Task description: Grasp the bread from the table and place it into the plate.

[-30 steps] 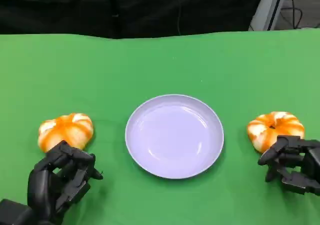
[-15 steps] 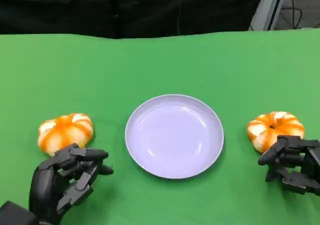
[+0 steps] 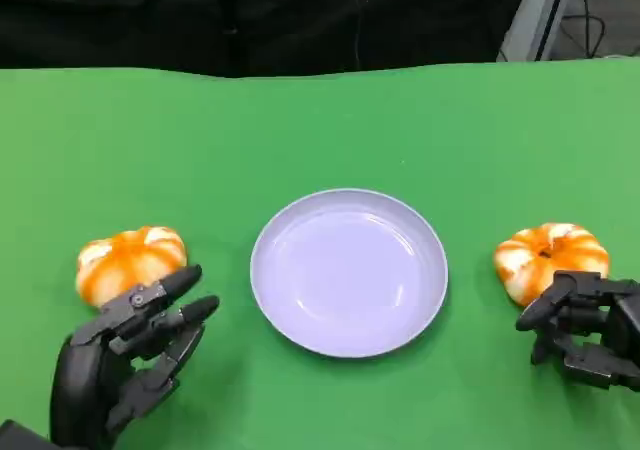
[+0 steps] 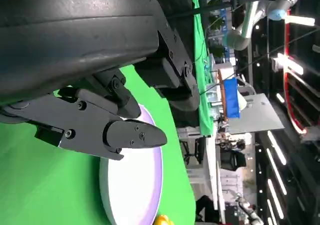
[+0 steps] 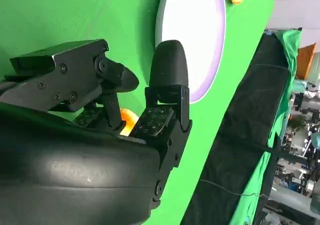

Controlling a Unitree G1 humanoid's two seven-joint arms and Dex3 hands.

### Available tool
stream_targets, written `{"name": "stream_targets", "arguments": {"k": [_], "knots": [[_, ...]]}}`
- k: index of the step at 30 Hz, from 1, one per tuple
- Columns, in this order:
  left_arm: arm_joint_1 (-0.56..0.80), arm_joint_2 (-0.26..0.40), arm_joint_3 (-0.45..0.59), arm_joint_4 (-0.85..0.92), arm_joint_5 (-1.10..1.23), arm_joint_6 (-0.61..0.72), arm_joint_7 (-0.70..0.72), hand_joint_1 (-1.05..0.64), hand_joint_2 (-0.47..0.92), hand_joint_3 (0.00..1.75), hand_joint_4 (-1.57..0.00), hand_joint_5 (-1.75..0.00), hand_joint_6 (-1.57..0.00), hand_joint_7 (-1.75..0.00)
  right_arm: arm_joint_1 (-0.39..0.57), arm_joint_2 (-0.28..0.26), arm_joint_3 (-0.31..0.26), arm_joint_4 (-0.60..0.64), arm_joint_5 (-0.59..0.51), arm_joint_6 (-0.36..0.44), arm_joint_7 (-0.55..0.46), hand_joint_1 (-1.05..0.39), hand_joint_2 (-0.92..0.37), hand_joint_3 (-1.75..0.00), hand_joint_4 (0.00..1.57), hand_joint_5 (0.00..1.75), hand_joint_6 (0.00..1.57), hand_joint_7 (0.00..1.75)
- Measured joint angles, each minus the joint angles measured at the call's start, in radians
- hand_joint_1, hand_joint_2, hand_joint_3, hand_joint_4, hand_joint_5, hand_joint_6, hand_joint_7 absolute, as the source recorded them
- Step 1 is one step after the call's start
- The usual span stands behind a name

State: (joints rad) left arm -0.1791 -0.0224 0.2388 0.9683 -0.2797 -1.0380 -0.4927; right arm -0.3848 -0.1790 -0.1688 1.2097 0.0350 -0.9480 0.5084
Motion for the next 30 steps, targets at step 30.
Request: {"name": "stream_targets", "arguments": {"k": [30], "knots": [[0.034, 0.312, -0.108, -0.26, 1.211, 0.136, 1.212, -0.7, 0.92, 0.08, -0.6, 0.0, -0.57, -0.01, 0.0, 0.004, 0.002, 0.0, -0.003, 0.0, -0.006, 0.16, -0.76, -0.79, 0.9, 1.38, 0.95, 0.95]]}}
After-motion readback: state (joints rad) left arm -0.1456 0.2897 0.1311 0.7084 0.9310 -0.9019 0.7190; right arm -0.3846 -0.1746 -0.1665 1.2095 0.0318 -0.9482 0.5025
